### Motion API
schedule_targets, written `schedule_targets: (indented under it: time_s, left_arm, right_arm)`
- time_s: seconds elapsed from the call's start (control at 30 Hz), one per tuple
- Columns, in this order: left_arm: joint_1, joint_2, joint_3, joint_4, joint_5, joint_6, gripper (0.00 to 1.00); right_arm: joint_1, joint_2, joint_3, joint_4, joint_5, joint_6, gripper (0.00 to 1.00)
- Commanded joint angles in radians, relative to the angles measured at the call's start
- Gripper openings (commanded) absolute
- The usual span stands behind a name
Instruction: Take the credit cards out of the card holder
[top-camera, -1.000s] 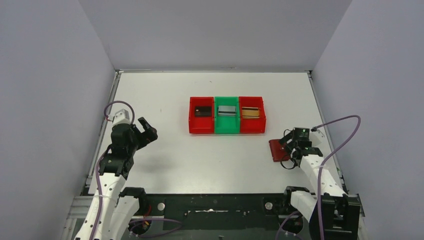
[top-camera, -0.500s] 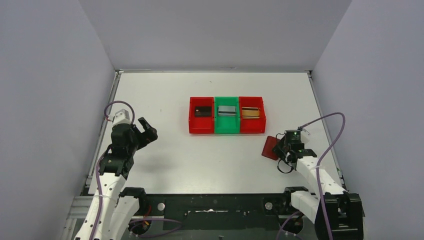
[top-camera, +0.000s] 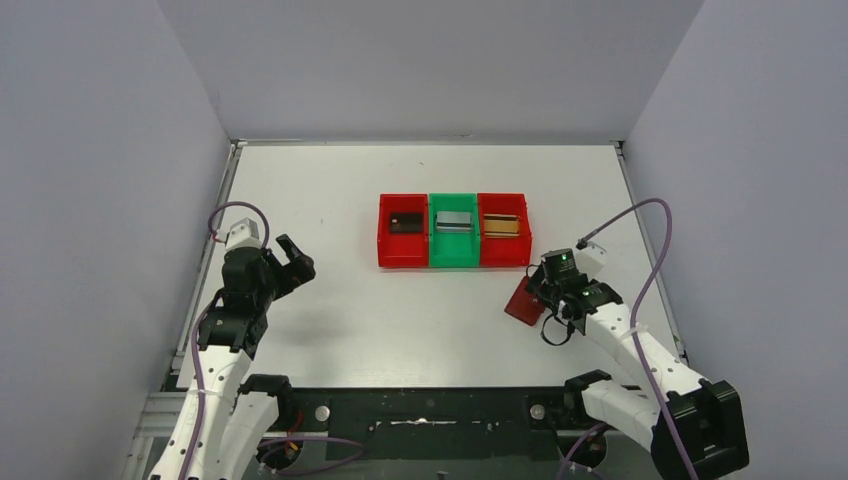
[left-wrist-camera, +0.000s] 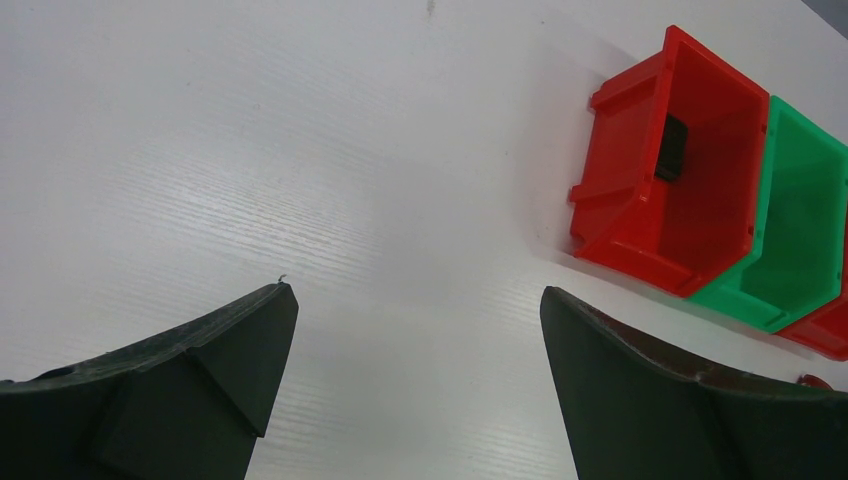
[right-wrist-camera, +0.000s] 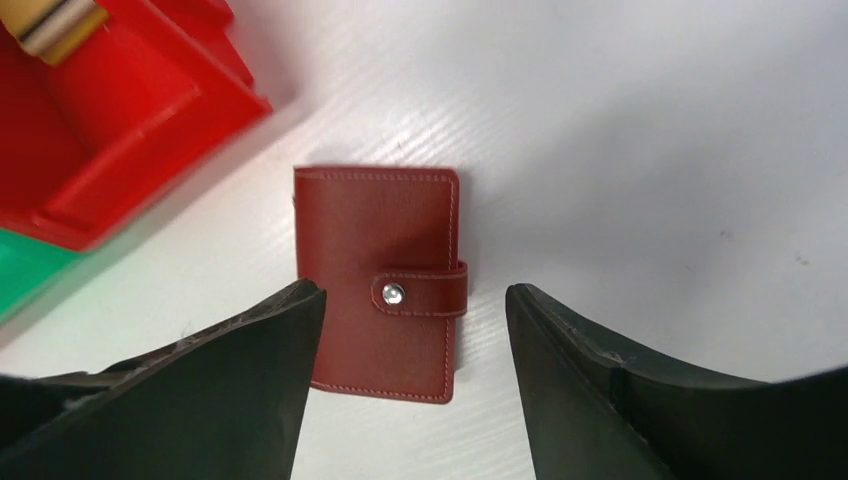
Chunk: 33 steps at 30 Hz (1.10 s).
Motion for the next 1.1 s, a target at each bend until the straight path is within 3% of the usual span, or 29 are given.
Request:
schedule_targets:
  time_s: [0.0, 0.2, 0.53, 0.7, 0.93, 1.07]
  left_arm:
    - [0.006, -0.012, 0.01, 0.057, 0.013, 0.006, 0.95]
    - [0.006, -0.012, 0.009, 0.055, 0.012, 0.006, 0.95]
    - [0.006, -0.006, 0.008, 0.061, 0.022, 0.007, 0.95]
    - [0.006, -0.004, 0.009, 0.061, 0.025, 0.007, 0.95]
    - [0.006, 0.012, 0.004, 0.071, 0.043, 0.011, 0.94]
    - [0.006, 0.053, 0.002, 0.075, 0.042, 0.012, 0.94]
  right_arm:
    - [-0.037, 0.014, 0.078, 0.002, 0.124, -0.055, 0.7]
    - [-0.097, 0.116, 0.046, 0.115, -0.054, -0.12, 0.71]
    - [0.038, 0.153, -0.04, 0.171, -0.104, -0.065, 0.51]
    - [0.176, 0.168, -0.039, 0.189, -0.097, -0.037, 0.41]
    - [0.486, 0.309, 0.111, 0.182, 0.008, 0.017, 0.42]
    - [0.581, 0.442, 0.255, 0.116, 0.056, 0.031, 0.46]
